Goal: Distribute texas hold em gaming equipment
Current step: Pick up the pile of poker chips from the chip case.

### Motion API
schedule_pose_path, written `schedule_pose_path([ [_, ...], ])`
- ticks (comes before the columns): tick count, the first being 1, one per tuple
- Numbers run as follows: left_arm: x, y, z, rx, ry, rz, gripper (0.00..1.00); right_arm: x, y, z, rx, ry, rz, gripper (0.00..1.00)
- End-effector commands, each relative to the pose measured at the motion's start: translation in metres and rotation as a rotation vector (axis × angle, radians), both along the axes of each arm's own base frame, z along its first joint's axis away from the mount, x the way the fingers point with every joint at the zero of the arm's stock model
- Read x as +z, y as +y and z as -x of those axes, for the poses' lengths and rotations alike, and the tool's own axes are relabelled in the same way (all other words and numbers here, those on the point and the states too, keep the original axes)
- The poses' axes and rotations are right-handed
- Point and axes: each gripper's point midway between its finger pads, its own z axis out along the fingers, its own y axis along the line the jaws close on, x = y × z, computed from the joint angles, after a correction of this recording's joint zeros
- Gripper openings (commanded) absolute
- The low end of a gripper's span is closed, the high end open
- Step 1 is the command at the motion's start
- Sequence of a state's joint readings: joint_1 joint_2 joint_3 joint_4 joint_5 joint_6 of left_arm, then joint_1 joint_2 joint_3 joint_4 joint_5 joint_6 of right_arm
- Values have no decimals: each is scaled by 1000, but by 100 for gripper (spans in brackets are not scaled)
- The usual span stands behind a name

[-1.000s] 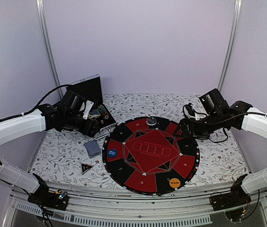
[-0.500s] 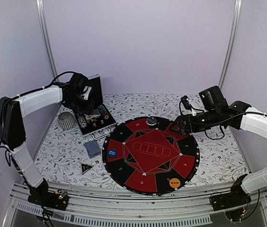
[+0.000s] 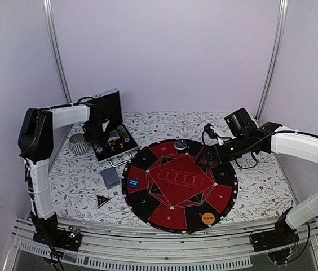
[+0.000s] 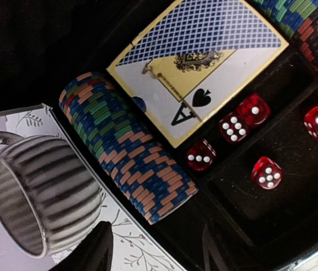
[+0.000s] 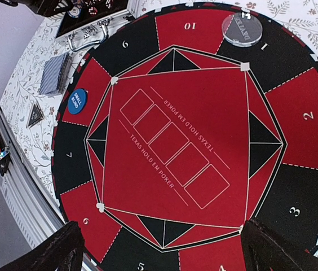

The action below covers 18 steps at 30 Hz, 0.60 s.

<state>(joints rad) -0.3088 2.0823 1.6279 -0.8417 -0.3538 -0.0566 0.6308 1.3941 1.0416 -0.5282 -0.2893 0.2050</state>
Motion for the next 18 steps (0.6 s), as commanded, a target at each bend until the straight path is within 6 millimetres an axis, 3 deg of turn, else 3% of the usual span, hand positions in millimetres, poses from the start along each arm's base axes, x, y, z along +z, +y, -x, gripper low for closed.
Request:
schedule_pose_path([
  [1,-7,9,-3,3,16,-50,55,1,11,-8,40,-3,-24,99],
  [5,-17,9,0,-1,32,-44,53,-4,16,-8,53,22,-32,99],
  [9,-20,-7,-6,-49,21,50,51,-5,18,-7,61,40,-43,99],
  [18,-21,-5,-4,-60,6,46,47,-7,20,0,81,70,-66,99],
])
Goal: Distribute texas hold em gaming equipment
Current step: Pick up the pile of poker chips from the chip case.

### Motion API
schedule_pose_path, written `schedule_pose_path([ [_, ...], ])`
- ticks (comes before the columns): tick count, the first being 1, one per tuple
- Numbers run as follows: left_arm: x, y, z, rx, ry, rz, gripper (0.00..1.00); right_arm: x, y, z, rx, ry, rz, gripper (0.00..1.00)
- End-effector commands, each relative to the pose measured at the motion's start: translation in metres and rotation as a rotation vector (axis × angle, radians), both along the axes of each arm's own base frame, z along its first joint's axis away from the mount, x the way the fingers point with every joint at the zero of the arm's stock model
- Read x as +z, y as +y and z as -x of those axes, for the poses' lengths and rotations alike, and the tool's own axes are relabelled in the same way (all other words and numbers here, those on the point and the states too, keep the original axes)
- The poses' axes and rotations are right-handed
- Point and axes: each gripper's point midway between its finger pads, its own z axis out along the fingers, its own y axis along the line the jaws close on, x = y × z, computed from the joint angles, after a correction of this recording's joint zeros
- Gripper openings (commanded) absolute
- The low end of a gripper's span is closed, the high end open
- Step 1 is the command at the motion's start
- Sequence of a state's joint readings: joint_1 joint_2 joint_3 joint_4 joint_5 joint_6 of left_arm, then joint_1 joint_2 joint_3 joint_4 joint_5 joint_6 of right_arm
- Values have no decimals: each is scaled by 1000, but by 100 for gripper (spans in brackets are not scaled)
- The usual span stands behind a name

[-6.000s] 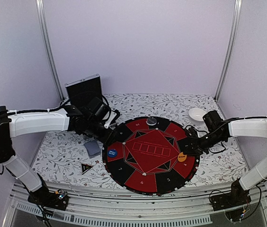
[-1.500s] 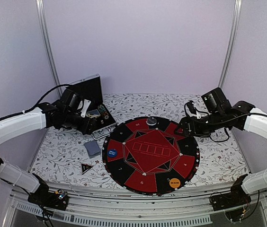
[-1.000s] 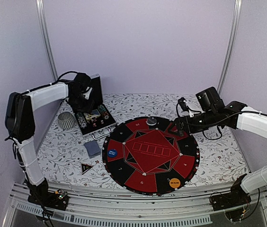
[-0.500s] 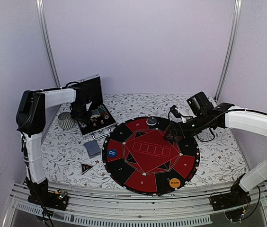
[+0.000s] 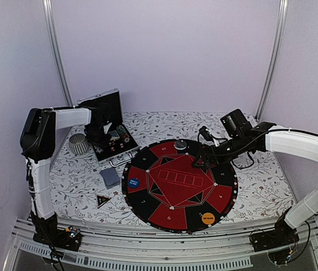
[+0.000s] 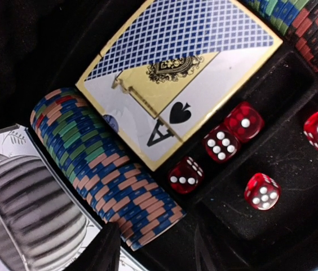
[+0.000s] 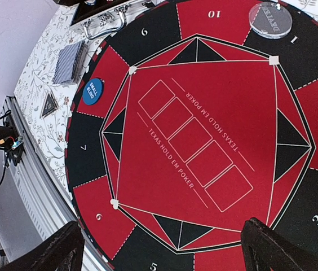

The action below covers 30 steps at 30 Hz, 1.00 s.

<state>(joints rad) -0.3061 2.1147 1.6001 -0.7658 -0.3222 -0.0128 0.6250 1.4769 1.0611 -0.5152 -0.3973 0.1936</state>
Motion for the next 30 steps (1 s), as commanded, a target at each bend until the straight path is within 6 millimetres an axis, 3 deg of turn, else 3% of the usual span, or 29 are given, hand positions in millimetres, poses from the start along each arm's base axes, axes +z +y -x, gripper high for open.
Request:
schedule_pose_path([
  [1,-3,1,3,-17,6,26,48,9,5,-3,11,-12,-33,99],
  [17,10,-2,17,-27,-5,-15,45,12,6,-1,20,-3,-45,99],
  [24,17,10,7,-5,-49,-101,50,10,6,1,30,12,-47,99],
  [30,23,3,0,-47,-92,-82,53,6,7,3,38,30,-43,99],
])
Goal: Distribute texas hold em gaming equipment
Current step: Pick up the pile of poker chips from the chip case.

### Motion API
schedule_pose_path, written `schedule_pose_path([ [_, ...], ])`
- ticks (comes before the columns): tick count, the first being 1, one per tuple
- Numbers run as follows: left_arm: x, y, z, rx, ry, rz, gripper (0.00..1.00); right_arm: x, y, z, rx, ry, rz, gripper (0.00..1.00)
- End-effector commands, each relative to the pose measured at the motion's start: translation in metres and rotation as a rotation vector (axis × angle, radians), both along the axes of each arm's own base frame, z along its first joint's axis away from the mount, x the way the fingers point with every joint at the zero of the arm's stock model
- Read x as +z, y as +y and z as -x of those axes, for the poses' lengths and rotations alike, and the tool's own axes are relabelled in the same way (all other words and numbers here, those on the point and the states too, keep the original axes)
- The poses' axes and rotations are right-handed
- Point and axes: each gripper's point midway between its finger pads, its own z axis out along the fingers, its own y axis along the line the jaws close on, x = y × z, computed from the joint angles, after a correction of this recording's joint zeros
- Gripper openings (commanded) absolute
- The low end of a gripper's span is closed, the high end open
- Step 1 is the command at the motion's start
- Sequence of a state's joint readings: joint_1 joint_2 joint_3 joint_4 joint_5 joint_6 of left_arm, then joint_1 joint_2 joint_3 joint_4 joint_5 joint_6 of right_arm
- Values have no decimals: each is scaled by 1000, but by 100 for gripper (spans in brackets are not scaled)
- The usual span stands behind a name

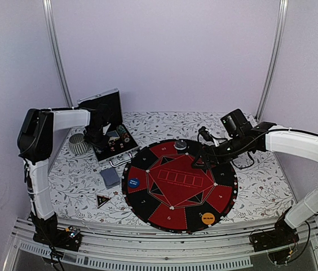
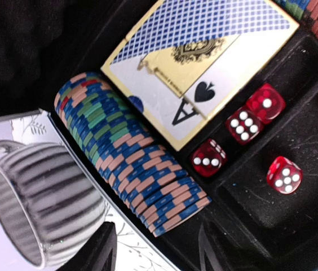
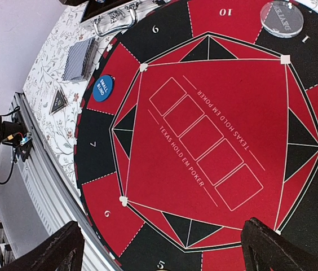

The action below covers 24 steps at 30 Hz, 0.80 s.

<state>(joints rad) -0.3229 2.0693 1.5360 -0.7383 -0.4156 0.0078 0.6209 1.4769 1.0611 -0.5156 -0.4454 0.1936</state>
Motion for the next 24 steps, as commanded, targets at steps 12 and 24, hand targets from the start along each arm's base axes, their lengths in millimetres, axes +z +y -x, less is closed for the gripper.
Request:
schedule_pose_path([
  [12,-7,-9,-3,-32,18,97,41,0,4,2,22,28,-17,99],
  [24,-4,-23,10,-69,54,172,42,8,3,6,28,20,-30,99],
])
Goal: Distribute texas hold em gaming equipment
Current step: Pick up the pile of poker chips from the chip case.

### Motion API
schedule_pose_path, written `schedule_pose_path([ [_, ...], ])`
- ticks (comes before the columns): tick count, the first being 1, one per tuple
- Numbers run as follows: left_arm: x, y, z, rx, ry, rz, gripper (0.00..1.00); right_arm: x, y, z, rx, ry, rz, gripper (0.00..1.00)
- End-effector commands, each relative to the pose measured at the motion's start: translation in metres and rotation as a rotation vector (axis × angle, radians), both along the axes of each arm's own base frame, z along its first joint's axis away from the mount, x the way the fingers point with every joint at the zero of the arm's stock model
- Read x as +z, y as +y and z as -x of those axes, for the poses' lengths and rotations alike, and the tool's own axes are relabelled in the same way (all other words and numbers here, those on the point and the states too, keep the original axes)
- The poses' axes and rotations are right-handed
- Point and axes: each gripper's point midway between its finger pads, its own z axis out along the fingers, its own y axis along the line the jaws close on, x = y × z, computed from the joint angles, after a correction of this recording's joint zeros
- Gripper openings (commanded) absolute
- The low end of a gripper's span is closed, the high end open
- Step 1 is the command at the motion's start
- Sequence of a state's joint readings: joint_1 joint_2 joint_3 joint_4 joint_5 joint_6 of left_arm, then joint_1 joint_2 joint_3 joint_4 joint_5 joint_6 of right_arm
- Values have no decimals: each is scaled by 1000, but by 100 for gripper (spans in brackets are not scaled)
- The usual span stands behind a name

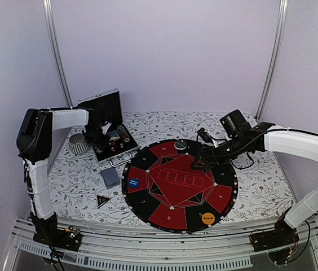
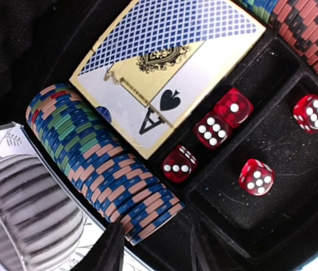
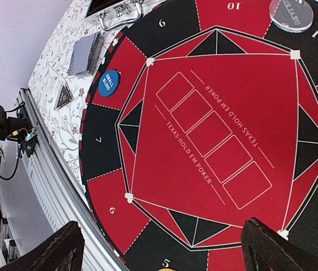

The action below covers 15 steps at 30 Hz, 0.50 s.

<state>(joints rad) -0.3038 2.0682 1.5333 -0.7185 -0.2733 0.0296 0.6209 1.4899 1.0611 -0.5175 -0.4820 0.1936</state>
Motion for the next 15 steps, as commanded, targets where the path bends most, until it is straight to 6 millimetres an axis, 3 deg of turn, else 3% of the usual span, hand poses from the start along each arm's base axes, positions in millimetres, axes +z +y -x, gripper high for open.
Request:
schedule_pose_path([
  [1,5,-8,11,-27,20,47,42,11,-1,2,6,-10,-15,99],
  [9,21,-4,3,-32,-34,15,44,11,-2,3,4,-4,-13,99],
  [15,14,11,-4,-11,-35,-48,47,9,-2,3,4,6,-9,99],
])
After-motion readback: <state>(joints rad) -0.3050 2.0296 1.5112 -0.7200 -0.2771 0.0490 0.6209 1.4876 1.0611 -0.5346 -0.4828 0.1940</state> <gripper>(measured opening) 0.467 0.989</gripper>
